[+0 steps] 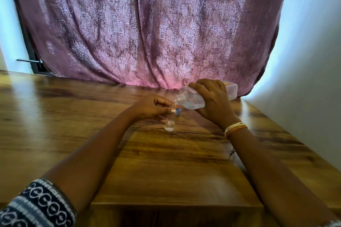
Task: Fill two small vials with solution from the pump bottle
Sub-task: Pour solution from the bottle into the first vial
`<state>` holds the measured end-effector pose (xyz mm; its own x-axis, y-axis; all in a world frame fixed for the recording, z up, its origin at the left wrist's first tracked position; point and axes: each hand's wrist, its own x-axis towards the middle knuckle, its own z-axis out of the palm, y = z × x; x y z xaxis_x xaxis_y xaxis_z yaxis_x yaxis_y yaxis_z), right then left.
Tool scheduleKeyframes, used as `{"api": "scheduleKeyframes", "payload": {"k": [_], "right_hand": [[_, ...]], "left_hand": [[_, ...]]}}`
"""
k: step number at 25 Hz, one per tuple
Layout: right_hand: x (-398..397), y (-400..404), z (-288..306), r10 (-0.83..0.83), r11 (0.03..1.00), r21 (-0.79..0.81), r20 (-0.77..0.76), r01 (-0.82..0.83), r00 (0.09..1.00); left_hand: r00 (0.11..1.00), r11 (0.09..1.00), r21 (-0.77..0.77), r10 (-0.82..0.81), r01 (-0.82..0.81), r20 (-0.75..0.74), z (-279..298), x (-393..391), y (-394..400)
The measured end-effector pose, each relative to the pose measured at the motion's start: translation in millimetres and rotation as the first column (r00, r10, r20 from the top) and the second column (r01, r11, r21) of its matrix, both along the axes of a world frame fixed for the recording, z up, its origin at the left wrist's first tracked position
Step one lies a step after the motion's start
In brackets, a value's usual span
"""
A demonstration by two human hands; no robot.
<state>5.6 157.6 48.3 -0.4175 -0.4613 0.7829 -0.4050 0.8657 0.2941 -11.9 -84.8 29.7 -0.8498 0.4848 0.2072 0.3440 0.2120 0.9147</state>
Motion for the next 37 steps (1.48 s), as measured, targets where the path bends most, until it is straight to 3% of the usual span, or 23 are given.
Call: {"api": "scheduleKeyframes", "payload": {"k": [37], "right_hand": [[1,-3,0,-0.019,1.000,0.001,-0.010,0.019,1.000]], "left_hand": [[0.999,1.000,-0.010,-0.027,0.027,-0.024,5,6,-2]]}}
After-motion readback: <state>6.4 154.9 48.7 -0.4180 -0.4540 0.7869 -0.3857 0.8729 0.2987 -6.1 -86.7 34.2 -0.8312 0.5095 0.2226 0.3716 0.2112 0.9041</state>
